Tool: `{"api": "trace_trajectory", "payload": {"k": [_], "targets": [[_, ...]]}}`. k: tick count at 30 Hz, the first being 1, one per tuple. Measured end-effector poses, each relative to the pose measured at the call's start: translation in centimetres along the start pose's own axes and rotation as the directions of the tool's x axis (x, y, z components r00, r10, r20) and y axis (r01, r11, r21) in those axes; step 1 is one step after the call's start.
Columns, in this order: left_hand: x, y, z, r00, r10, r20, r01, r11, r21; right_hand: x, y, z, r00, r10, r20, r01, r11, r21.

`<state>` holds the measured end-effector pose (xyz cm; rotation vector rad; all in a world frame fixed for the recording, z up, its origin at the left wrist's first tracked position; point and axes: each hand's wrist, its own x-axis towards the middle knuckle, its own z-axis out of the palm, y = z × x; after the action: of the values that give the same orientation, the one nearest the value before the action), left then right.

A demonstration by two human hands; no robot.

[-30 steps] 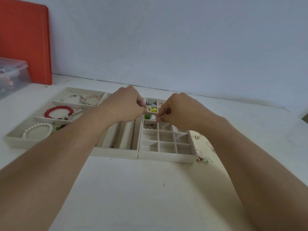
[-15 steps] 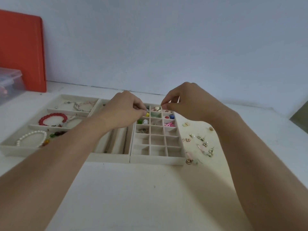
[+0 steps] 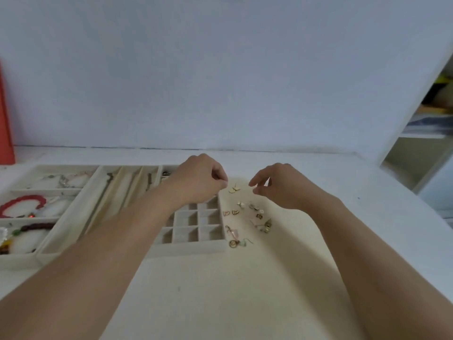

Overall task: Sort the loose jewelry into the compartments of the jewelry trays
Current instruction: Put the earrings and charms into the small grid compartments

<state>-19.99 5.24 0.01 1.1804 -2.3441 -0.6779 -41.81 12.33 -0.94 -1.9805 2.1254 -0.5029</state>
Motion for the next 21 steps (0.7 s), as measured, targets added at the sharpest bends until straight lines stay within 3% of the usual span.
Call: {"api": "trace_trajectory", "payload": {"k": [6,12,16,21], "targets": [[2.3,0.5,0.9,0.998,-0.059,-0.002,0.059,0.994,0.095,2.4,0.6,2.0,1.000,-0.011,-0.002,0.011,0.999,0.047],[3.3,-0.7,0.5,0.994,-0.103,-0.041,0.107,0.988,0.114,4.9,-0.1,2.2,0.989,0.012,0.148,-0.010,1.000,-0.015],[3.5,-1.9,0.4,0.991,-0.091,-0.100,0.108,0.978,0.180,5.7,-0.3,2.3,0.993,0.011,0.114,-0.019,0.997,0.068],[3.8,-1.9,0.5,0.993,-0.075,-0.086,0.085,0.990,0.111,6.1,-0.6,2.3,0.986,0.046,0.162,-0.058,0.996,0.068]]}}
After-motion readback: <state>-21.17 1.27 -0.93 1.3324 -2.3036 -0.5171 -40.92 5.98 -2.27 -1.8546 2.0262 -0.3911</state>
